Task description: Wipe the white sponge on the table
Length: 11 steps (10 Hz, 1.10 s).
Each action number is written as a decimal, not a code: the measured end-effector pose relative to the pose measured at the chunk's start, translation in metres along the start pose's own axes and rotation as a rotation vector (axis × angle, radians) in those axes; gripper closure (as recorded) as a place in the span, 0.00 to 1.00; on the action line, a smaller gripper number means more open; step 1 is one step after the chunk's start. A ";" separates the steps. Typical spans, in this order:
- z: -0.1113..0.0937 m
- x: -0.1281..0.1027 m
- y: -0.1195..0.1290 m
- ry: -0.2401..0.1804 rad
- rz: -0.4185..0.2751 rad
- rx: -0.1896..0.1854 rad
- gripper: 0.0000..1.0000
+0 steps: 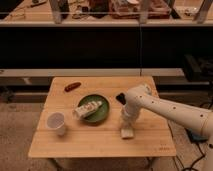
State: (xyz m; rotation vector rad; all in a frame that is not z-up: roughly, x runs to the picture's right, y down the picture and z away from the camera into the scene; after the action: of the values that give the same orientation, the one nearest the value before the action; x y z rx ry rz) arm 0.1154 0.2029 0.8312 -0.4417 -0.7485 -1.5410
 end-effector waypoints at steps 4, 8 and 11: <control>0.002 -0.015 0.006 -0.007 0.010 -0.023 1.00; 0.003 -0.057 0.044 -0.025 0.023 -0.039 1.00; 0.011 -0.075 0.024 -0.040 -0.023 -0.014 1.00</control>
State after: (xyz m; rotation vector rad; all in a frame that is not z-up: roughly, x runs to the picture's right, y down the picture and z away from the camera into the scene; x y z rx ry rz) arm 0.1461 0.2655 0.7929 -0.4769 -0.7767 -1.5640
